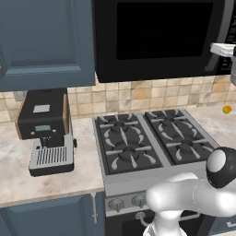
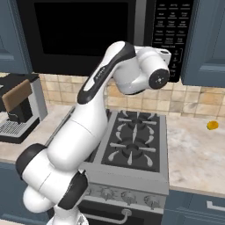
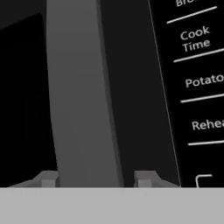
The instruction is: Open the microwave door.
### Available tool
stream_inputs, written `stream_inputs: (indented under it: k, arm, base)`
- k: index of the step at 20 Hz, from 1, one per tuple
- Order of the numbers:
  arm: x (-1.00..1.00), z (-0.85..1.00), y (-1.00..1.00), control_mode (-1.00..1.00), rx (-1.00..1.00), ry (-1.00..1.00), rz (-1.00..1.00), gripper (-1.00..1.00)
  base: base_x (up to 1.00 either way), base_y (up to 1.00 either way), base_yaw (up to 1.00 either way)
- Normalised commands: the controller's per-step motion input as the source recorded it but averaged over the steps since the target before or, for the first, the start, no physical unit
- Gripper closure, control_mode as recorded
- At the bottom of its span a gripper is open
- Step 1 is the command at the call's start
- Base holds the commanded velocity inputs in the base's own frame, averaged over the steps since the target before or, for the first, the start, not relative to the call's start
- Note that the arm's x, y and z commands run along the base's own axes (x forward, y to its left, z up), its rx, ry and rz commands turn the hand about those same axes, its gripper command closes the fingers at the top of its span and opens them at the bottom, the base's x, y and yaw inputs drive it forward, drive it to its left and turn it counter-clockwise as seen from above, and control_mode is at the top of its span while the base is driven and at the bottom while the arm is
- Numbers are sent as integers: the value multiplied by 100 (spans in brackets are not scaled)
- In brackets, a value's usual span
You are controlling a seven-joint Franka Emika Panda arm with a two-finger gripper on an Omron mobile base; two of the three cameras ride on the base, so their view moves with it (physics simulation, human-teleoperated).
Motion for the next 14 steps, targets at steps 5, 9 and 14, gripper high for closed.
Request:
stream_inputs:
  k: [5,9,14]
  arm:
    - [-37,1,0,-100,0,-5,0,100]
    - [-88,17,-7,-100,0,-12,0,100]
    - [-100,34,-14,-100,2,-13,0,100]
  base:
    - [0,0,0]
    - [0,0,0]
    - [0,0,0]
